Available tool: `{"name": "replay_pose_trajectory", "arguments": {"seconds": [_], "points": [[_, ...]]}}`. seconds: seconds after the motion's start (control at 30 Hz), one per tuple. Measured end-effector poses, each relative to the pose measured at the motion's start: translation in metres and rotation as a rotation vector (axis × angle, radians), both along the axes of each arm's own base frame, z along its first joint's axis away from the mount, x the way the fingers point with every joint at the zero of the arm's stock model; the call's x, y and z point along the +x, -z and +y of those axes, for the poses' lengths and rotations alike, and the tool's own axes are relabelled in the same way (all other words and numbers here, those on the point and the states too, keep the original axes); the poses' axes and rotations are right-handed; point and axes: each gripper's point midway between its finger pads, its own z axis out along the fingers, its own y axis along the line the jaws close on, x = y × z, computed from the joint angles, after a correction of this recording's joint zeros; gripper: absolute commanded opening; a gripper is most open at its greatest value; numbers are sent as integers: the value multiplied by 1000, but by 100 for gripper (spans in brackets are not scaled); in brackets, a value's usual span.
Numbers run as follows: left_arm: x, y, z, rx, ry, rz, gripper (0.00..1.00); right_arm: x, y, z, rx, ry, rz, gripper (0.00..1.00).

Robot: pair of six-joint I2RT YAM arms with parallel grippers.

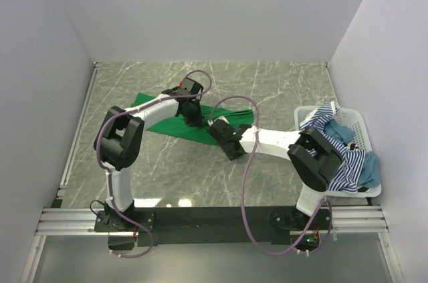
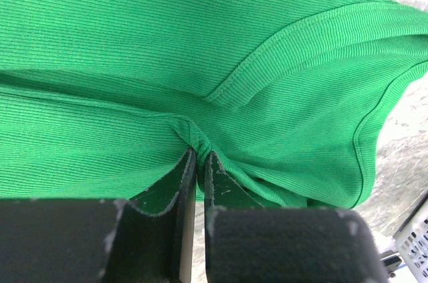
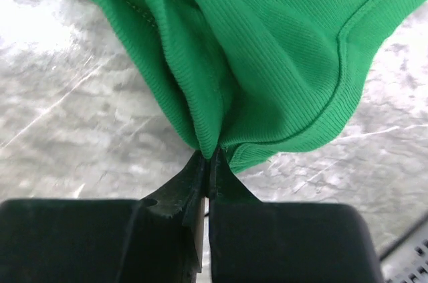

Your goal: Fold and stack the tank tops

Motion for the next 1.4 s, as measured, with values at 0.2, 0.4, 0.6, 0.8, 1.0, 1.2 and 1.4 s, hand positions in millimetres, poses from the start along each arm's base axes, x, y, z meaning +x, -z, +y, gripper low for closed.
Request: {"name": "replay_pose_trajectory", "arguments": {"seconds": [0.2, 0.4, 0.6, 0.8, 1.0, 1.2, 1.4], "points": [[-1, 0, -1, -3, 10, 1, 11, -4, -26, 3, 210, 19, 141, 0], [-1, 0, -1, -3, 15, 1, 11, -2, -58, 23, 380, -6, 240, 0], [-1, 0, -1, -2, 17, 1, 12, 3, -71, 29, 499, 5, 322, 0], [2, 7, -2, 5, 17, 12, 13, 6, -46, 25, 556, 76, 468, 0], [6, 9, -4, 8, 15, 11, 17, -7, -21, 25, 575, 113, 593, 0], [9, 13, -5, 14, 12, 12, 25, -18, -6, 11, 597, 193, 647, 6], [9, 13, -4, 15, 12, 10, 28, -8, -11, 1, 637, 272, 611, 18]]}}
